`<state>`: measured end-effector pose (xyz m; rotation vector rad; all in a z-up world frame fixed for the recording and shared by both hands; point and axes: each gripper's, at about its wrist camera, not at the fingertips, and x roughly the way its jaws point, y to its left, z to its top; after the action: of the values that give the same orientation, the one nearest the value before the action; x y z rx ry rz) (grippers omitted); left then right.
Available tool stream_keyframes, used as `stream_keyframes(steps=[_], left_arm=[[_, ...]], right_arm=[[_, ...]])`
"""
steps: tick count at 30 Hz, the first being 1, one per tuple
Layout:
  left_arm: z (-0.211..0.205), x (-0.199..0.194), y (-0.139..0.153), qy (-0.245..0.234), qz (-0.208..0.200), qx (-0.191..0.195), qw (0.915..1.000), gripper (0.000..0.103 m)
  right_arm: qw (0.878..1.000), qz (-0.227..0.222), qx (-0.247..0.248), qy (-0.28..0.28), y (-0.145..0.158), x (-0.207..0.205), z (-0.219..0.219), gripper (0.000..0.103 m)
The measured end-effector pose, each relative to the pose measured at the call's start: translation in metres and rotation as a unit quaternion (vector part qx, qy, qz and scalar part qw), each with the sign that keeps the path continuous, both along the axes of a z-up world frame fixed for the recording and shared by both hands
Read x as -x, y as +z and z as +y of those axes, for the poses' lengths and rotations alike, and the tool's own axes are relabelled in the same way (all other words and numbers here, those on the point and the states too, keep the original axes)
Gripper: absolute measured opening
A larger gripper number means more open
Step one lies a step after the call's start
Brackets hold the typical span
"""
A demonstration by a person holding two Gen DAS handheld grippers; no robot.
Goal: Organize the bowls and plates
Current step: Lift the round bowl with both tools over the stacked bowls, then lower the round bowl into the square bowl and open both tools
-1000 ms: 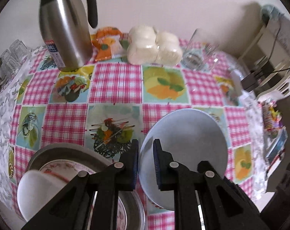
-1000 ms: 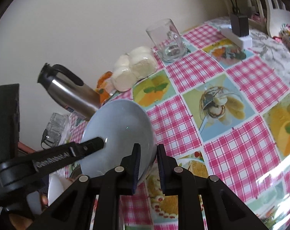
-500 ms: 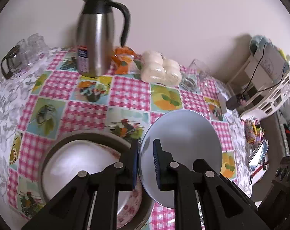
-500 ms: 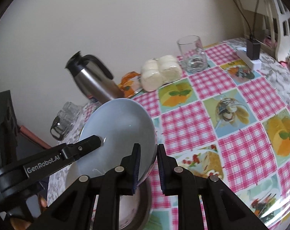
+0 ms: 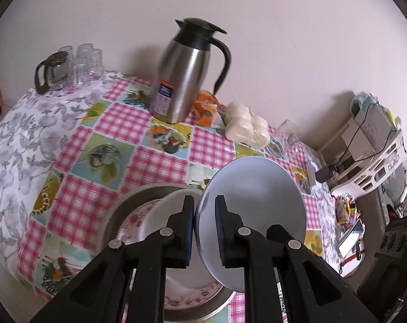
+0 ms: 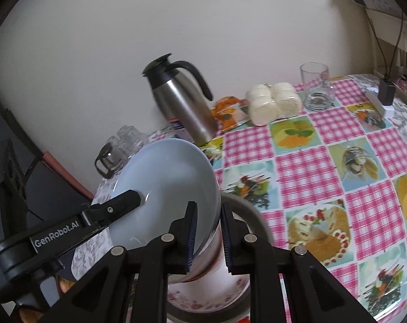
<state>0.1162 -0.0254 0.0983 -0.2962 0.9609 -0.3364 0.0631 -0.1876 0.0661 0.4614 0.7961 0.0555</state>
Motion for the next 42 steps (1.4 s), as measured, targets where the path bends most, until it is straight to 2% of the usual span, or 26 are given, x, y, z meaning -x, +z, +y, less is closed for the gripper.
stream_keyframes(steps=[6,10,22,28,42], left_arm=[[0.025,0.009,-0.004,0.015,-0.003,0.009,0.9998,0.015],[0.034,0.011,-0.014,0.019,0.011,0.018,0.9996,0.015],[0.040,0.003,-0.039,0.021,0.047,0.031,0.9982,0.015],[0.038,0.001,-0.043,0.017,0.049,0.037,0.9980,0.015],[0.033,-0.002,-0.047,0.026,0.049,0.014,0.9984,0.015]], right_arm=[[1.000,-0.006,0.007,0.017,0.003,0.003,0.024,0.019],[1.000,0.003,0.007,0.024,-0.004,0.002,0.032,0.019],[0.999,0.036,0.026,0.024,-0.024,-0.007,0.038,0.019],[0.998,0.042,0.038,0.018,-0.028,-0.009,0.038,0.021],[0.997,0.057,0.058,0.010,-0.036,-0.014,0.037,0.024]])
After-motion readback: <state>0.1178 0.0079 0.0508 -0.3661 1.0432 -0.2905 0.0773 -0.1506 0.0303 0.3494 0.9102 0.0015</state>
